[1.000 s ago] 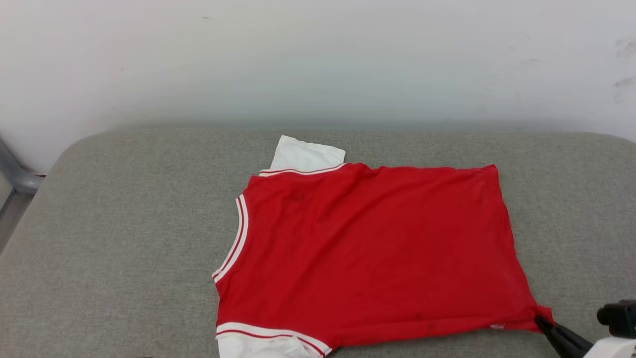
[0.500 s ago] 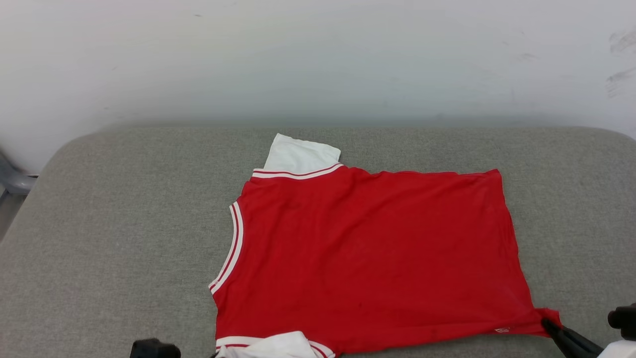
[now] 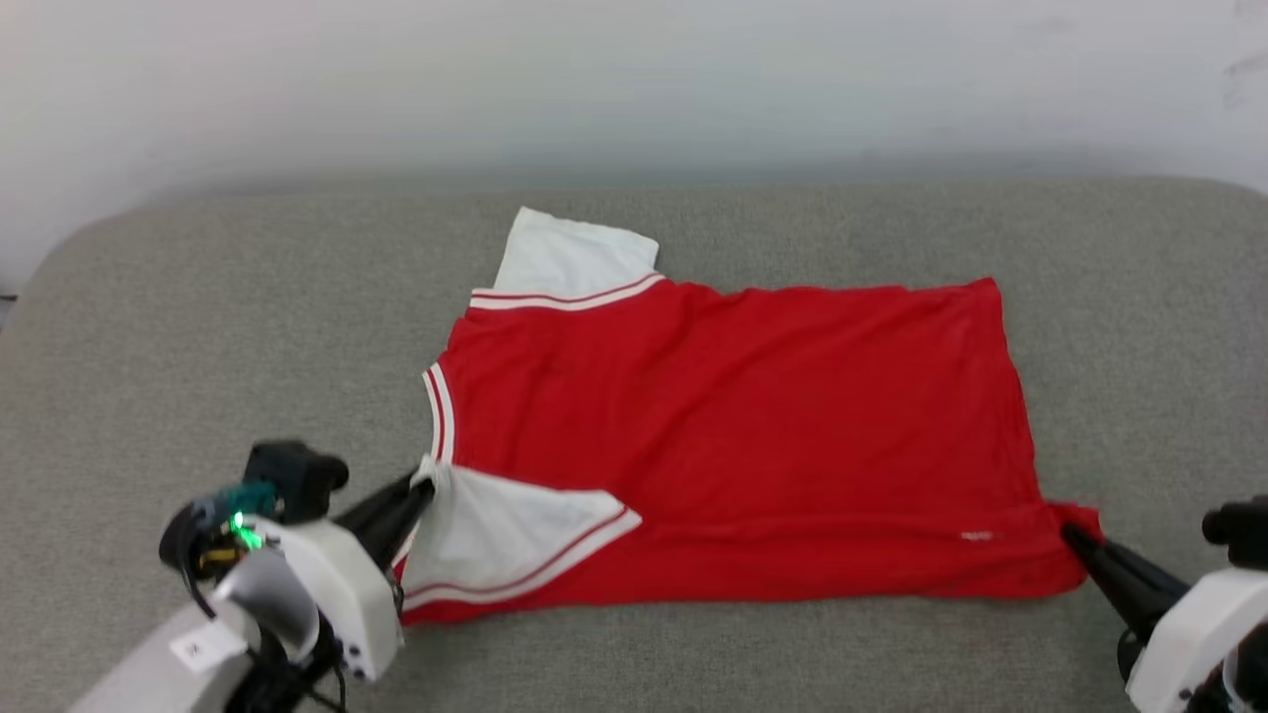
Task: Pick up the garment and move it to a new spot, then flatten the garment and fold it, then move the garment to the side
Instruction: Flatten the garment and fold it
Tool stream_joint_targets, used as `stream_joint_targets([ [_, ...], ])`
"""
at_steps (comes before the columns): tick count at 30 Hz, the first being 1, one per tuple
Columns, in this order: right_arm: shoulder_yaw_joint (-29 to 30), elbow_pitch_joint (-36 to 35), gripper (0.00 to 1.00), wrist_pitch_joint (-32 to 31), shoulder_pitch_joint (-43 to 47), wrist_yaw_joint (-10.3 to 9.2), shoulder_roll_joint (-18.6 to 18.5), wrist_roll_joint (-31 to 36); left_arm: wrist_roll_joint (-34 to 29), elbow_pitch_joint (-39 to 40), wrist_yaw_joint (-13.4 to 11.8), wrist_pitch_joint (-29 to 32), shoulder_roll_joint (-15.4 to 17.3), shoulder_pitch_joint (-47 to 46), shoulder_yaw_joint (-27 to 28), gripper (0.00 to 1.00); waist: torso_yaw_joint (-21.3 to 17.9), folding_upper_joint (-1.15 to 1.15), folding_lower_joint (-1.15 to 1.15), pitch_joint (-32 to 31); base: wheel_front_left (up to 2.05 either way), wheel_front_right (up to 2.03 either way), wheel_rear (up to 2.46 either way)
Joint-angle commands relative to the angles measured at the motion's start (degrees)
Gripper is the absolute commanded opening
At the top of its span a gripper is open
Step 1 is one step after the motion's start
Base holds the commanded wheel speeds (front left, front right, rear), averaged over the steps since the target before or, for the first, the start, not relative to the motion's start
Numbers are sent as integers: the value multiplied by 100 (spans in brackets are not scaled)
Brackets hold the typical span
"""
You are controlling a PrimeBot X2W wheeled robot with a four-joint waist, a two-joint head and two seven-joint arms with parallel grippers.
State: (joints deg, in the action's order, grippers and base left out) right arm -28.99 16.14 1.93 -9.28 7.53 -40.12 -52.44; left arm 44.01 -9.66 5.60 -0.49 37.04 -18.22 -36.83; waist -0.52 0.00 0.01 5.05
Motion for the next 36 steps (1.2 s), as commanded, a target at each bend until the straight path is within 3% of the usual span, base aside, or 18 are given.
stream_joint_targets([
  [1, 19, -25, 0, -45, -180, -9, 32, 10, -43, -121, 46, 24, -43, -274, -11, 0, -68, 0, -1, 227, 0, 0, 0],
  [13, -233, 274, 0, -293, -1141, -8, 119, 44, -103, -1375, 180, 75, -252, -1736, -533, 0, -108, 0, -1, 865, 0, 0, 0],
  [29, -852, 864, 0, -172, -1671, -8, 184, 114, 799, -2614, 184, -256, -418, -2286, -1803, 0, -70, 0, -1, 989, 0, 0, 0],
  [30, -830, 878, 14, -116, -1665, -8, 190, 78, 860, -2679, 183, -314, -411, -2316, -1823, 6, -65, 0, -1, 949, 0, 0, 0],
  [31, -807, 885, 100, -61, -1666, -8, 178, 72, 922, -2724, 183, -360, -414, -2341, -1844, 76, -56, 0, -1, 901, 0, 0, 0],
  [32, -764, 887, 100, 17, -1665, -8, 170, 55, 954, -2762, 183, -416, -410, -2368, -1866, 100, -45, 0, -1, 849, 0, 0, 0],
  [36, -654, 799, 100, 211, -1517, -8, 141, 11, 1111, -2764, 183, -518, -318, -2430, -1973, 100, 18, 0, -1, 609, 0, 0, 0],
])
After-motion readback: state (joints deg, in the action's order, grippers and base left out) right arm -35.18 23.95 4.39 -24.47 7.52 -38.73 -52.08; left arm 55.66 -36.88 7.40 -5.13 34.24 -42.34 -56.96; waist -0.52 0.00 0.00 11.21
